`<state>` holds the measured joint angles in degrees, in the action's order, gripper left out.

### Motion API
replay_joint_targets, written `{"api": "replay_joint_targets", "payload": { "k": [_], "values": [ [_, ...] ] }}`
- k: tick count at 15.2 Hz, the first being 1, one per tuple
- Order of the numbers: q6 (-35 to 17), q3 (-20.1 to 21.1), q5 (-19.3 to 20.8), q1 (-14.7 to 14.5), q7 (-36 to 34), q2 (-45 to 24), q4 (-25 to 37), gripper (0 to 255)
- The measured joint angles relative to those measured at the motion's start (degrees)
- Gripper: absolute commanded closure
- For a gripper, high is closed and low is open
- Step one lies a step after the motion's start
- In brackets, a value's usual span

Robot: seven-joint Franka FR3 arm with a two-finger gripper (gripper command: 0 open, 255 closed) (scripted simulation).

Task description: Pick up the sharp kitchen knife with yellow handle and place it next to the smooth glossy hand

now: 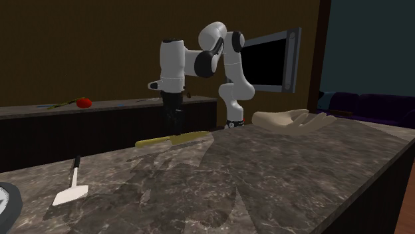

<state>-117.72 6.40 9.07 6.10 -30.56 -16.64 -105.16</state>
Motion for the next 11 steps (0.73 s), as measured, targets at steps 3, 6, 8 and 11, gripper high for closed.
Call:
{"api": "replay_joint_targets", "payload": {
  "k": [3, 6, 8, 11],
  "values": [
    [-2.18, -0.12, 0.29, 0.05, -0.27, -0.53, -1.68, 0],
    [-3.03, -0.21, 0.43, 0.12, -0.29, -1.12, -1.93, 0],
    [-3.11, -0.22, 0.45, 0.12, -0.3, -1.17, -1.94, 0],
    [-3.13, -0.22, 0.45, 0.12, -0.3, -1.2, -1.93, 255]
  ]
}}
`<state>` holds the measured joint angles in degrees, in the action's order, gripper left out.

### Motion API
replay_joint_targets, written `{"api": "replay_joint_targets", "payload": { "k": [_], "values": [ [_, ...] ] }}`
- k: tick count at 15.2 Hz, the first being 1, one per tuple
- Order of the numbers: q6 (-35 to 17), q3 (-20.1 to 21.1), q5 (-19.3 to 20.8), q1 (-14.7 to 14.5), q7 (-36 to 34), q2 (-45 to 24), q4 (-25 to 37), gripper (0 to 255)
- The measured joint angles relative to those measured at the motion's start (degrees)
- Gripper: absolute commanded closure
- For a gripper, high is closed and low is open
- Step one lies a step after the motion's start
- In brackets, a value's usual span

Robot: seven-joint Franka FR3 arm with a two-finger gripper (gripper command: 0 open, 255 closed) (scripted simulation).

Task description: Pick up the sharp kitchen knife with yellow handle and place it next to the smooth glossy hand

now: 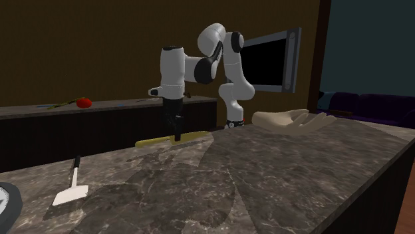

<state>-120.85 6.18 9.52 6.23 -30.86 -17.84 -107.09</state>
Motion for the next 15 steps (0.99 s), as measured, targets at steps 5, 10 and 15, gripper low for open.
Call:
{"api": "replay_joint_targets", "payload": {
  "k": [5, 10, 15],
  "values": [
    [0.0, 0.0, 0.0, 0.0, 0.0, 0.0, 0.0, 255],
    [0.0, 0.0, 0.0, 0.0, 0.0, 0.0, 0.01, 0],
    [-2.88, 1.79, -6.19, 1.41, 3.66, 6.22, -5.78, 0]
  ]
}}
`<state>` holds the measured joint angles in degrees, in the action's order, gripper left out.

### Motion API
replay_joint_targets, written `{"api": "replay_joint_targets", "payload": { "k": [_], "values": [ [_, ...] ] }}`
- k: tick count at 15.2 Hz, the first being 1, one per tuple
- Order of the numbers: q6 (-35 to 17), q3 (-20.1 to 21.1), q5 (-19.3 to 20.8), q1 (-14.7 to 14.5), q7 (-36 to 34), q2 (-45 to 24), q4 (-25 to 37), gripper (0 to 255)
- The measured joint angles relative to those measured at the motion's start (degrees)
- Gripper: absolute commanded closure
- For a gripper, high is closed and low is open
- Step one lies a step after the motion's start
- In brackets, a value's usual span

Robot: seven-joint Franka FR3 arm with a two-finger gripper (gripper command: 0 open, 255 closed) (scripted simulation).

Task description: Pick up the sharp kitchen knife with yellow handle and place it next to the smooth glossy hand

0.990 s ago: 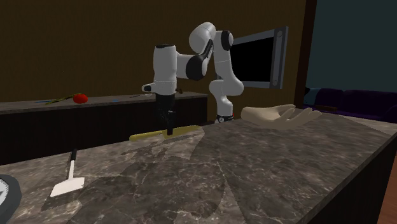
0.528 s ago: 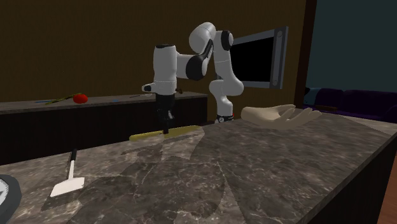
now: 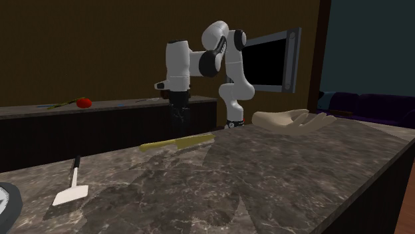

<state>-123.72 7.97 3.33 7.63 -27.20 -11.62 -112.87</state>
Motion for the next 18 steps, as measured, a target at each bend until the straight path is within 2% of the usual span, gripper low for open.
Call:
{"api": "replay_joint_targets", "payload": {
  "k": [2, 8, 14, 15, 18],
  "values": [
    [-1.27, 0.34, -1.41, 0.17, 0.76, 0.94, -1.49, 0],
    [-5.21, 0.37, -1.52, 0.15, 0.75, -0.57, -3.75, 0],
    [-5.8, 0.33, -1.42, 0.13, 0.71, -1.13, -3.76, 0],
    [-5.81, 0.33, -1.42, 0.13, 0.71, -1.14, -3.76, 255],
    [-5.81, 0.33, -1.42, 0.13, 0.71, -1.15, -3.75, 255]
  ]
}}
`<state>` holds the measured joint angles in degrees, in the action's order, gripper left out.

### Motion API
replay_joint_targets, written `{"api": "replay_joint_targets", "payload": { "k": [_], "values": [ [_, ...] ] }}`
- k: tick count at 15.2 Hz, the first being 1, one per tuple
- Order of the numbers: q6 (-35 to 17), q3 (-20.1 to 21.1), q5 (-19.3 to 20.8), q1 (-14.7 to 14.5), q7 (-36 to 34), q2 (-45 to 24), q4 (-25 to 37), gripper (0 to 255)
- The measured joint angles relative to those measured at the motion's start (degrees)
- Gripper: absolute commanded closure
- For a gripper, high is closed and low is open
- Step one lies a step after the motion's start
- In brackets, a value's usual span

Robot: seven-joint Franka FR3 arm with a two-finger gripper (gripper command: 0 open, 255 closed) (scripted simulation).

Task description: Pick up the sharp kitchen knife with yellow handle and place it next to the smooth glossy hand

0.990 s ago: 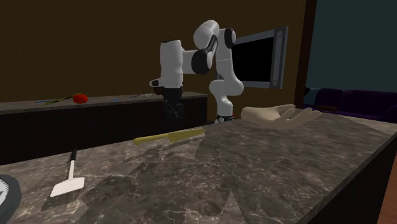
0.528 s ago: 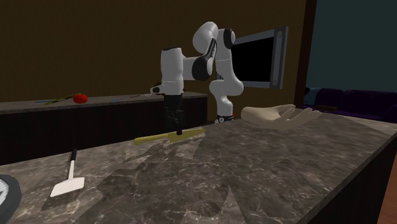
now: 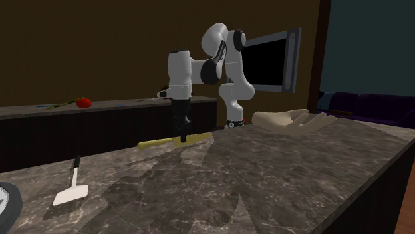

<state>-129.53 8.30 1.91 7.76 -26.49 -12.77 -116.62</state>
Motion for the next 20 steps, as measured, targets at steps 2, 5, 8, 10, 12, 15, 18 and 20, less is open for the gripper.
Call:
{"api": "replay_joint_targets", "payload": {
  "k": [2, 5, 8, 10, 12, 15, 18, 20],
  "values": [
    [-0.01, 0.02, -0.01, -0.01, 0.0, 0.02, 0.02, 255],
    [0.0, 0.0, 0.0, 0.0, 0.01, 0.01, 0.02, 255],
    [0.0, 0.0, 0.0, 0.01, 0.02, -0.01, 0.02, 0],
    [0.88, 0.19, 0.87, -0.61, -1.12, 2.15, -1.1, 0],
    [1.85, 0.41, 1.63, -1.11, -2.08, 4.39, -2.18, 0],
    [0.06, 0.38, 2.17, -1.24, -2.56, 3.89, -3.49, 0],
    [-1.77, 0.27, 2.53, -1.24, -2.75, 2.77, -4.25, 0],
    [-2.53, 0.24, 2.7, -1.28, -2.91, 2.17, -4.42, 0]
  ]
}}
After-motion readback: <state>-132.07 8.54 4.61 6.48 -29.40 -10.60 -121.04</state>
